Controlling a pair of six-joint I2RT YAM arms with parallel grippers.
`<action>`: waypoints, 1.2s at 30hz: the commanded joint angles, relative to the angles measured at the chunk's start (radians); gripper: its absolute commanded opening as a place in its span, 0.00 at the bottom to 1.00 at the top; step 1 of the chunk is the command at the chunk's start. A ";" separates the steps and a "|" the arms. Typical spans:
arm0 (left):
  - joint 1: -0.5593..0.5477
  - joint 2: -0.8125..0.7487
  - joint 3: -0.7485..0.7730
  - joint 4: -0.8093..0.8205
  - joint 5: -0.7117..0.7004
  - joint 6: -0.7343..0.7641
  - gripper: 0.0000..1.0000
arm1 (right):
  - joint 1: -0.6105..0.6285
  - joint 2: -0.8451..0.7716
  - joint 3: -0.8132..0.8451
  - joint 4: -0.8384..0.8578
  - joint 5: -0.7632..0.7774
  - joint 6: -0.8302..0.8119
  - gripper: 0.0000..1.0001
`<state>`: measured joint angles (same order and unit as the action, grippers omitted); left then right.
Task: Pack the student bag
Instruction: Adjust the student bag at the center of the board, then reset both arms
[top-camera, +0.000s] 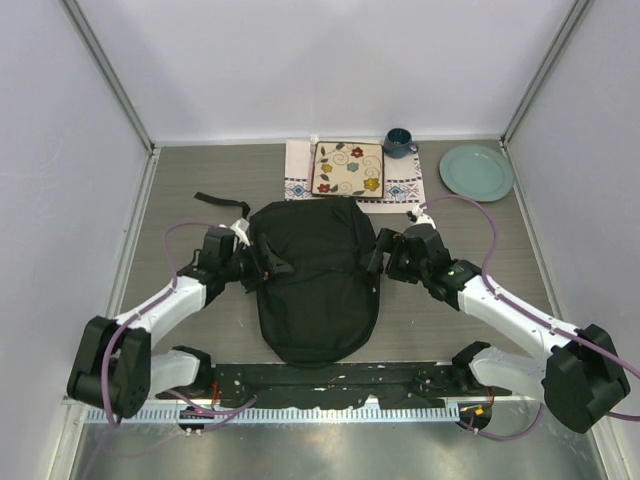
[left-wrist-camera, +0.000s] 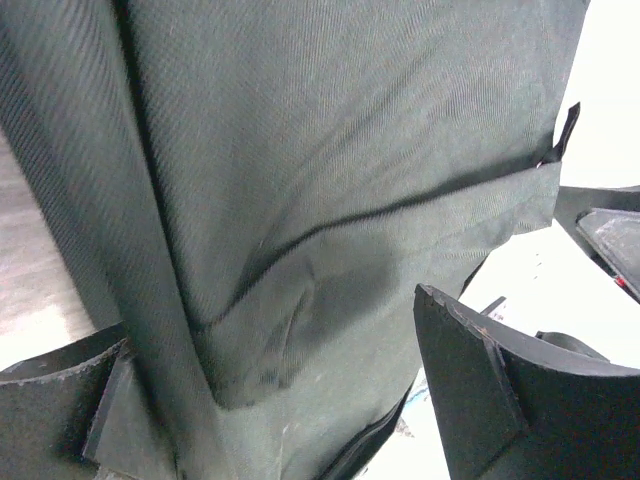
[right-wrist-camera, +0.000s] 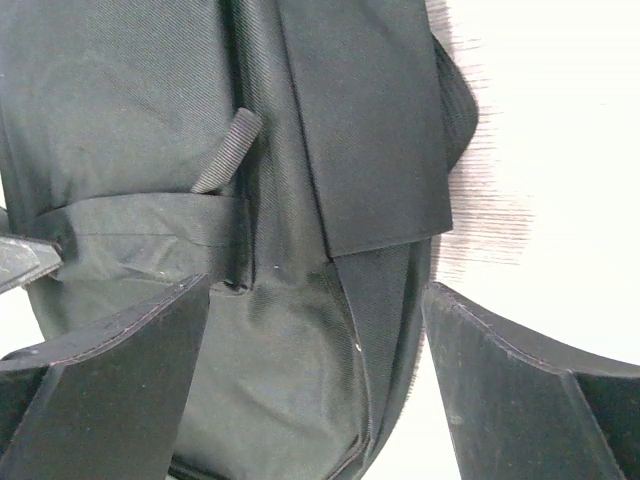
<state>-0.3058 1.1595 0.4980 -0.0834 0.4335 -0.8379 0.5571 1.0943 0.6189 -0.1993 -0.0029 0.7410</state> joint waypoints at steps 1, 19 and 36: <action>-0.003 0.101 0.089 0.169 0.091 -0.015 0.84 | -0.008 -0.007 0.041 -0.028 0.026 -0.043 0.92; -0.018 0.082 0.131 -0.046 -0.137 0.077 0.93 | -0.016 -0.175 0.021 -0.224 0.303 -0.048 0.93; -0.013 -0.167 0.215 -0.461 -0.785 0.152 1.00 | -0.022 -0.307 0.006 -0.253 0.882 -0.132 0.96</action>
<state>-0.3202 0.9680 0.6701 -0.4812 -0.2588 -0.6987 0.5388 0.7979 0.6052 -0.4908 0.6750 0.6765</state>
